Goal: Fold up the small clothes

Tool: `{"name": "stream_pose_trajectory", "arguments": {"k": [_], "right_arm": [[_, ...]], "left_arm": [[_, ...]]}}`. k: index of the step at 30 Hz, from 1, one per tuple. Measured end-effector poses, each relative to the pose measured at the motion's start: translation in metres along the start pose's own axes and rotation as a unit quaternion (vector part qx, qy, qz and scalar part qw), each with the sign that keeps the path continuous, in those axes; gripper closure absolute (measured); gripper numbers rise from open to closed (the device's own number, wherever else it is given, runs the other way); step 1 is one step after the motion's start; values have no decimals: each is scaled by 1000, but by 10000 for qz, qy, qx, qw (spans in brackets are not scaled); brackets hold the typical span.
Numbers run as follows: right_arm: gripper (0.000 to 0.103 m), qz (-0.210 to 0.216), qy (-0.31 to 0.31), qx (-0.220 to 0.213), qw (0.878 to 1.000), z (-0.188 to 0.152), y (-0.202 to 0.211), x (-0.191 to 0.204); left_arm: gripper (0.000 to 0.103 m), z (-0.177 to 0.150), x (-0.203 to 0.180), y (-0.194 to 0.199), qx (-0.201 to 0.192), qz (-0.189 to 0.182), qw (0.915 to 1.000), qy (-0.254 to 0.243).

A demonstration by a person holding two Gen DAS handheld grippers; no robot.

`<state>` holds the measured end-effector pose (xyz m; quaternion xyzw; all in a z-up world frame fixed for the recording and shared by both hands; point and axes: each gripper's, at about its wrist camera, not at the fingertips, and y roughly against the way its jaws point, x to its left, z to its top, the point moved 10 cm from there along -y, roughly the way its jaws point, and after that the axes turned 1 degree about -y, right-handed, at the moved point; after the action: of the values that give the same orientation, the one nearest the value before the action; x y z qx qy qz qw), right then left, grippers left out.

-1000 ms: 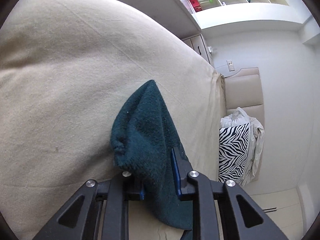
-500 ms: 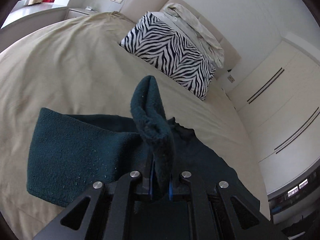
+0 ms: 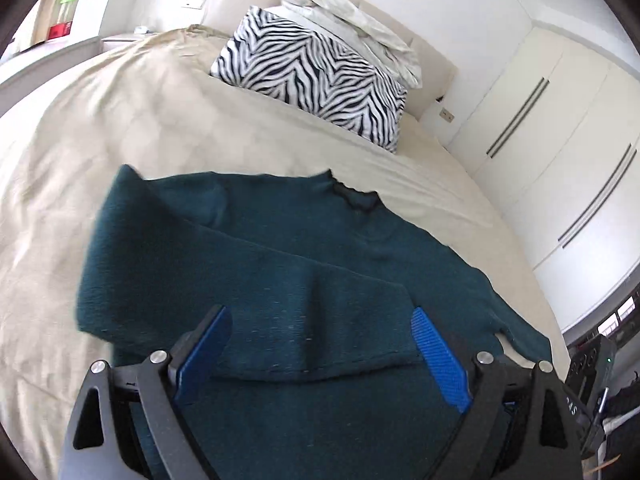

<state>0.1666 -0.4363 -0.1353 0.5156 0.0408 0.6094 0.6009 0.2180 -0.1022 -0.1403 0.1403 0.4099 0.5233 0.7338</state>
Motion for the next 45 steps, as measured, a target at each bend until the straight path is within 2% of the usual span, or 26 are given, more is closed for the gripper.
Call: {"name": "stream_pose_trajectory", "arguments": {"k": [2, 5, 8, 10, 12, 13, 14, 15, 16, 17, 22, 25, 28, 30, 33, 37, 40, 42, 45], "right_arm": [[24, 229, 36, 217, 9995, 8, -25, 23], [24, 287, 93, 713, 9970, 11, -71, 52], [25, -9, 170, 1162, 9931, 7, -114, 65], [36, -289, 660, 1123, 9911, 8, -126, 76], [58, -518, 1066, 1185, 9859, 7, -135, 85], [63, -612, 1213, 1201, 9834, 7, -138, 88], [75, -772, 1378, 1179, 9804, 7, -141, 88], [82, -916, 1552, 1153, 9768, 8, -141, 88], [85, -975, 1687, 1120, 9744, 7, -140, 87], [95, -1012, 1798, 1087, 9724, 7, -137, 87], [96, -990, 2044, 854, 9701, 28, -121, 93], [96, -1007, 1978, 722, 9724, 49, -115, 89], [96, -1116, 1791, 693, 9750, 70, -117, 73], [96, -1235, 1654, 685, 9761, 80, -117, 55], [96, -1268, 1488, 723, 9780, 86, -115, 32], [96, -1267, 1374, 673, 9801, 87, -115, 16], [96, -1259, 1308, 675, 9811, 86, -121, 8], [96, -1278, 1348, 621, 9806, 86, -132, 8], [96, -1202, 1230, 558, 9835, 91, -134, 4]], "left_arm": [[11, 1, 26, 15, -126, 14, 9995, 295], [14, -1, 61, 28, -171, 136, 9980, 595], [20, -5, 85, 38, -178, 158, 9970, 739], [21, -4, 95, 42, -206, 172, 9966, 774], [23, -3, 101, 45, -242, 184, 9963, 806], [23, -1, 104, 46, -261, 189, 9960, 831], [24, 1, 106, 48, -275, 188, 9959, 844], [25, 2, 106, 49, -294, 190, 9959, 836], [26, 4, 106, 50, -319, 194, 9959, 819], [27, 6, 106, 52, -337, 198, 9961, 792], [32, 20, 109, 54, -439, 251, 9960, 741], [36, 29, 111, 54, -471, 316, 9962, 663], [47, 37, 112, 48, -445, 376, 9966, 586], [59, 42, 110, 42, -401, 396, 9971, 513], [68, 48, 102, 30, -340, 411, 9980, 338], [69, 56, 86, 9, -239, 442, 9987, 56], [72, 56, 78, -18, 17, 543, 9983, -186], [73, 54, 80, -37, 148, 757, 9965, -320], [74, 46, 95, -55, 329, 938, 9948, -242]]}}
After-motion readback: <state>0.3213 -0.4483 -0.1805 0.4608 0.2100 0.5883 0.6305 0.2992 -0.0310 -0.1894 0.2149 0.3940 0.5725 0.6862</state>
